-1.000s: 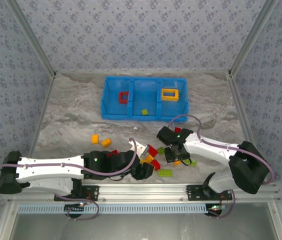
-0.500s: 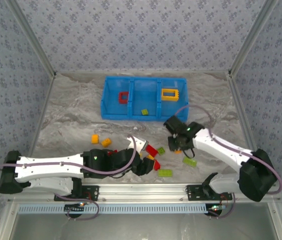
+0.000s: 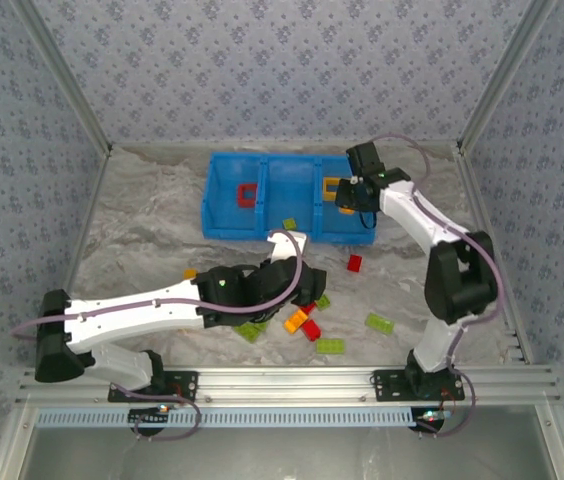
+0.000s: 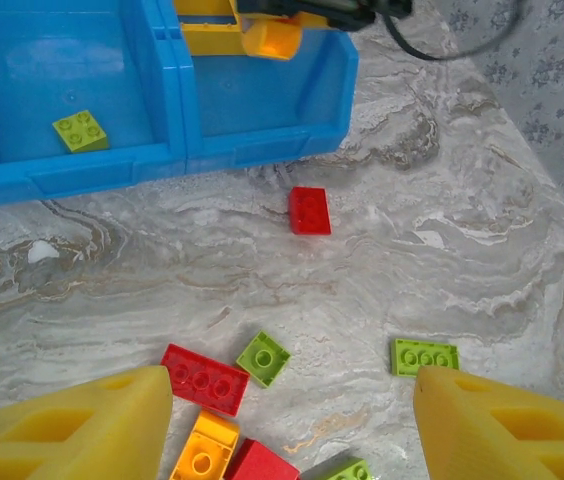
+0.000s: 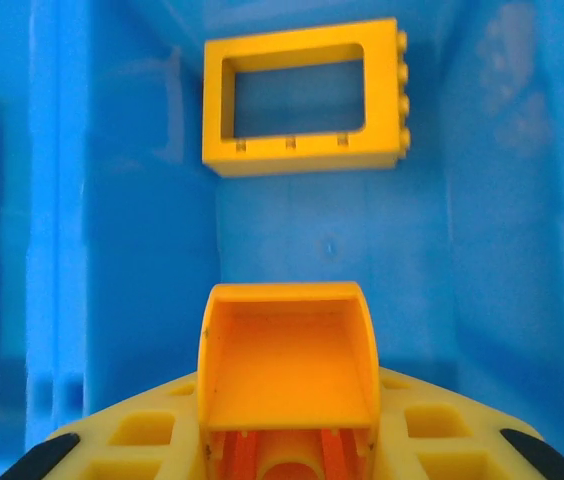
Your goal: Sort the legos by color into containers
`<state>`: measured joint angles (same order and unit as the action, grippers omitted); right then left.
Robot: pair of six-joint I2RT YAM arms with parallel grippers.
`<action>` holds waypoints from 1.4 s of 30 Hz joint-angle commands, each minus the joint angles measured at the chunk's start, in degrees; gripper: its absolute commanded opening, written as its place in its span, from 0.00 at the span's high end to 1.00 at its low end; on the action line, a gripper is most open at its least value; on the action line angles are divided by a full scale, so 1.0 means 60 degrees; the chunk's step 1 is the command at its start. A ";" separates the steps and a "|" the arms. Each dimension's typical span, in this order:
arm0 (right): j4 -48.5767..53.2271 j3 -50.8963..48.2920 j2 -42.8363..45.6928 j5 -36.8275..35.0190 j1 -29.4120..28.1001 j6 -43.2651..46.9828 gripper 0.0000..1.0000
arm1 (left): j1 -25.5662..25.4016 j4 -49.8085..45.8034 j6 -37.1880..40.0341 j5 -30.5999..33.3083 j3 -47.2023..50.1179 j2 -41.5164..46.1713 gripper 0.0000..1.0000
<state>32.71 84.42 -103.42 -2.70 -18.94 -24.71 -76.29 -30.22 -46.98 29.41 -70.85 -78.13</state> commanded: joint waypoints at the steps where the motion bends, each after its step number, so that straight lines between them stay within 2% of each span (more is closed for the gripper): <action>1: 0.0055 0.0677 -0.1026 0.0209 0.0070 0.0164 0.71 | 0.0077 -0.0180 0.0203 -0.0058 -0.0374 -0.0157 0.35; 5: -0.0653 0.0755 -0.1736 0.0897 0.0192 0.0272 0.67 | 0.0077 -0.0157 0.0184 0.0010 -0.0351 -0.0188 0.34; 14: -0.0506 0.0995 -0.2377 0.2017 0.0591 0.0500 0.53 | 0.0078 -0.0710 -0.0078 0.0363 -0.0458 -0.0550 0.35; 20: -0.0229 0.0763 -0.1100 0.1329 0.0539 0.0575 0.49 | 0.0284 -0.1658 -0.1045 0.0412 -0.0408 -0.0490 0.35; 25: -0.0059 0.0205 0.0962 0.0016 0.0177 0.0614 0.48 | 0.0912 -0.3204 -0.2267 -0.0001 0.0103 0.0007 0.35; 28: -0.0355 -0.0833 0.2536 -0.0759 -0.0578 0.0797 0.46 | 0.1604 -0.4169 -0.3095 -0.0607 0.0807 0.0305 0.35; 31: -0.1094 -0.2404 0.4085 -0.1145 -0.1975 0.1170 0.43 | 0.2372 -0.4370 -0.3914 -0.1266 0.2031 0.0903 0.33; 37: -0.2728 -0.5530 0.6247 -0.1157 -0.5378 0.2166 0.38 | 0.3558 -0.3178 -0.6067 -0.2241 0.4184 0.2575 0.30; 42: -0.2961 -0.6474 0.6794 -0.1395 -0.6811 0.1685 0.37 | 0.3721 -0.1766 -0.8199 -0.2460 0.5079 0.2712 0.24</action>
<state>18.33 46.50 -65.34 -8.32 -57.78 -14.50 -54.37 -47.09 -85.69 16.88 -41.98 -61.63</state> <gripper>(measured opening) 0.630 0.755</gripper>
